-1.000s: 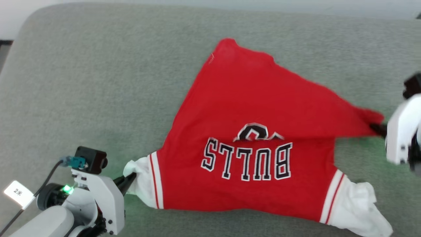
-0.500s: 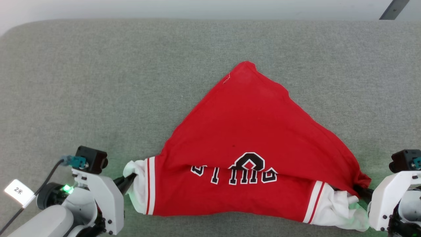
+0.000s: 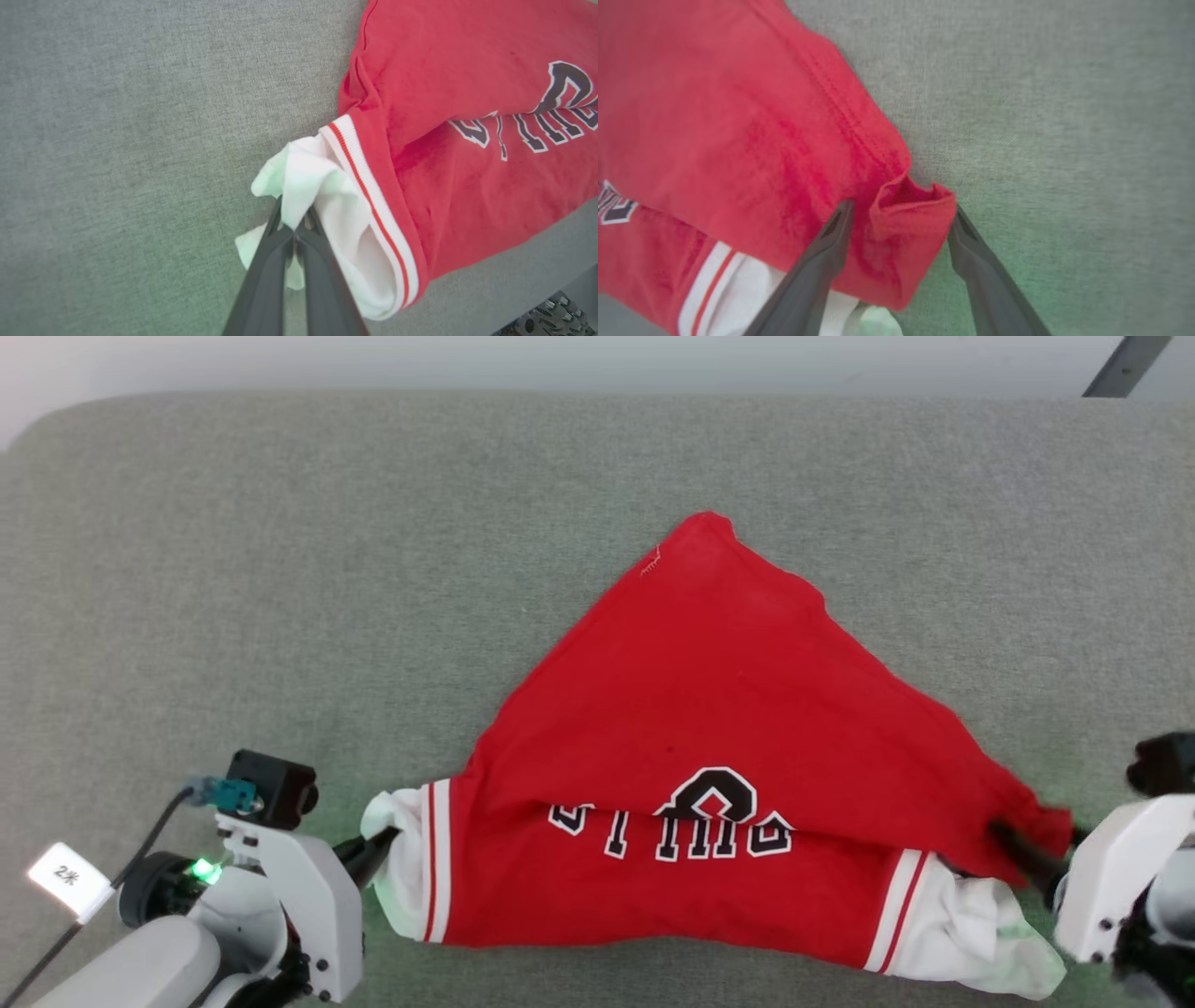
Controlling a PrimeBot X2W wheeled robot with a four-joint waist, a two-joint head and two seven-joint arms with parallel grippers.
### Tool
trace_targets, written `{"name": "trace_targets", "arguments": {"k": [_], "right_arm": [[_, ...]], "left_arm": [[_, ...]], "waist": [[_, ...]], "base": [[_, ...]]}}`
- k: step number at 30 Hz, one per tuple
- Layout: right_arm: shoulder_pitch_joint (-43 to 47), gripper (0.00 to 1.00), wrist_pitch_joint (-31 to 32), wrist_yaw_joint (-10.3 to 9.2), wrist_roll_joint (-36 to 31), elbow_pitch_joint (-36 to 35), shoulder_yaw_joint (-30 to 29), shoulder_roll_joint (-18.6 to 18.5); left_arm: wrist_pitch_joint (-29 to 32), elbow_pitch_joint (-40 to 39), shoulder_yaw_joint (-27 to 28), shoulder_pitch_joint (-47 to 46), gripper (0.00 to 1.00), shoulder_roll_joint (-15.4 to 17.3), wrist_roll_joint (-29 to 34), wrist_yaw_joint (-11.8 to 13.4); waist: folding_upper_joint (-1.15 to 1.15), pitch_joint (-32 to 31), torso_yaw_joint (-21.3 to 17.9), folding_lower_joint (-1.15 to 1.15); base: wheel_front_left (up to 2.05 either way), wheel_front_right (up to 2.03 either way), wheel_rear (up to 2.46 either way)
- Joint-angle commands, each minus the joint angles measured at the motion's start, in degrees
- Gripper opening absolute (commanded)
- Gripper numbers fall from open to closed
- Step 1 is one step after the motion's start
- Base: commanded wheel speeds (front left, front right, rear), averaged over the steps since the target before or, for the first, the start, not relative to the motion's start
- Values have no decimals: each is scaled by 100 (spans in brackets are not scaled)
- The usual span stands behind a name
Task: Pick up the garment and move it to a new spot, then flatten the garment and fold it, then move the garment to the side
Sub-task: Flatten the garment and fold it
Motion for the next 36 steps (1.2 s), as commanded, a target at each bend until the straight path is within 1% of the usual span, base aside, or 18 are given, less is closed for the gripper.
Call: {"name": "trace_targets", "arguments": {"k": [1, 6, 8, 10, 11, 12, 13, 17, 19, 21, 24, 29, 36], "right_arm": [[10, 100, 21, -12, -79, -209, -56, -39], [-133, 100, 127, -11, -140, -1145, -85, 21], [-263, 100, 136, -11, -175, -1424, 36, 16], [-536, 100, -25, -11, -188, -1543, 140, 22], [-705, 100, -150, -11, -269, -1538, 235, -70], [-875, 100, -266, -12, -289, -1463, 382, -112], [-1055, 100, -391, -11, -260, -1339, 485, -74], [-1950, 100, -835, -12, -277, -531, 1062, -249], [-2424, 100, -1017, -11, -234, 21, 1347, -256], [-2887, 100, -1172, -12, -221, 598, 1632, -347], [-3496, 100, -1273, -11, -209, 1546, 1957, -371], [-4365, 100, -1197, -12, -120, 3002, 2447, -432], [-5163, 100, -818, -11, 116, 4538, 2983, -433]], "left_arm": [[5, -9, -11, -9, 0, -38, 23, -21], [14, -30, -52, -58, 0, -122, 41, -44], [23, -37, -87, -91, 0, -173, 58, -47], [38, -47, -112, -137, 0, -217, 99, -58], [56, -52, -128, -168, 0, -248, 119, -64], [62, -51, -139, -197, 0, -281, 123, -76], [63, -53, -146, -231, 0, -316, 130, -87], [85, -37, -208, -405, 0, -475, 209, -149], [89, -1, -246, -499, 0, -569, 250, -196], [96, 53, -290, -594, 0, -679, 286, -256], [96, 147, -349, -730, 0, -851, 321, -341], [56, 344, -421, -917, 0, -1084, 370, -497], [1, 641, -502, -1125, 0, -1346, 395, -722]], "waist": [[0, -28, 48, 0], [0, -42, 212, 0], [0, -30, 303, 0], [0, -3, 393, 0], [0, 17, 451, 0], [0, 36, 502, 0], [0, 61, 554, 0], [0, 187, 787, 0], [0, 259, 911, 0], [0, 330, 1045, 0], [0, 425, 1229, 0], [0, 589, 1502, 0], [0, 788, 1836, 0]], "base": [[0, 0, 0], [0, 0, 0], [0, 0, 0], [0, 0, 0], [0, 0, 0], [0, 0, 0], [0, 0, 0], [0, 0, 0], [0, 0, 0], [0, 0, 0], [0, 0, 0], [0, 0, 0], [0, 0, 0]]}}
